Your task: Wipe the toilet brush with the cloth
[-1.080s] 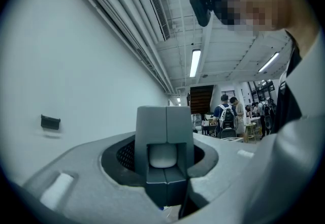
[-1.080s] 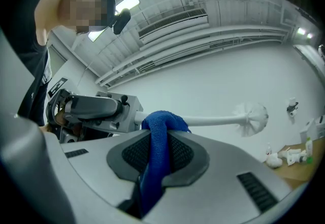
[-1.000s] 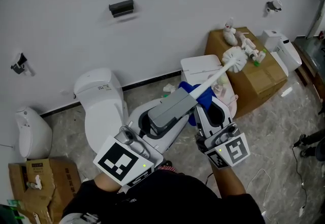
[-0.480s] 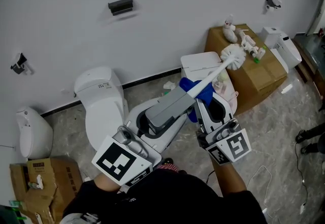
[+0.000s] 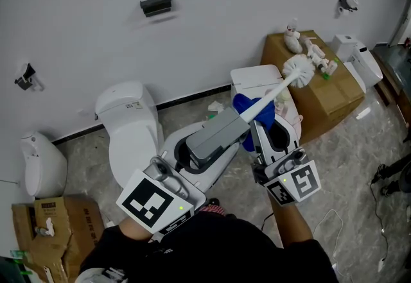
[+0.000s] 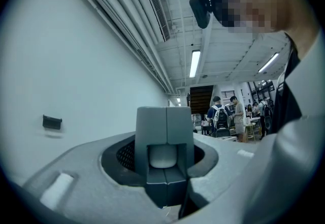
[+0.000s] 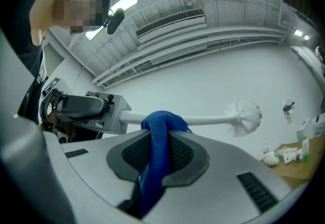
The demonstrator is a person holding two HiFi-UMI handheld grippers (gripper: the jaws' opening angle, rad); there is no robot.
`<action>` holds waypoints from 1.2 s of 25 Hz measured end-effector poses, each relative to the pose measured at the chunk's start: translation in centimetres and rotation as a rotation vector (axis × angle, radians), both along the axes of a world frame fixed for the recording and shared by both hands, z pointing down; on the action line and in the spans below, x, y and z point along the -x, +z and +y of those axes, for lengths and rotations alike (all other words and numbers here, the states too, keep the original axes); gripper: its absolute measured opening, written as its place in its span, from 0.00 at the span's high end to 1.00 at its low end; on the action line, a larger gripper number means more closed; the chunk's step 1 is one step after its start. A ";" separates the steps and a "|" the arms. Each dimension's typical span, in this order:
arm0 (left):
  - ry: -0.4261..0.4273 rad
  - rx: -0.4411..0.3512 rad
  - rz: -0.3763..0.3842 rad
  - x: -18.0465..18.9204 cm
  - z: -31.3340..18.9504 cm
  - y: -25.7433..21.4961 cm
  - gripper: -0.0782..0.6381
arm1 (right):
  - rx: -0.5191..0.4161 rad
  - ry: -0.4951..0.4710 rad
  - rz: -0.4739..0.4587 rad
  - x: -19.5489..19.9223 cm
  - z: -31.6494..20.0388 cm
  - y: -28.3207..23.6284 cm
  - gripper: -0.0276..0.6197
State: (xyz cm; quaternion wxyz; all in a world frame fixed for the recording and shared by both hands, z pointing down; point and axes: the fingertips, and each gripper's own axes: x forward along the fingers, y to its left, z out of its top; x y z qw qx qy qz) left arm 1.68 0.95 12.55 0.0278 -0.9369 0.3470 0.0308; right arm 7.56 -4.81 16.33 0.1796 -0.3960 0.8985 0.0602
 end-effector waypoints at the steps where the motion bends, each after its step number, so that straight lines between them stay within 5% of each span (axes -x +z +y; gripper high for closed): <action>1: 0.000 0.000 -0.001 0.0 0.0 0.0 0.66 | 0.000 0.001 0.001 0.0 0.0 0.0 0.86; 30: 0.000 -0.004 -0.002 -0.1 0.2 -0.6 0.66 | 0.008 0.058 -0.011 -3.0 -2.9 -0.7 0.86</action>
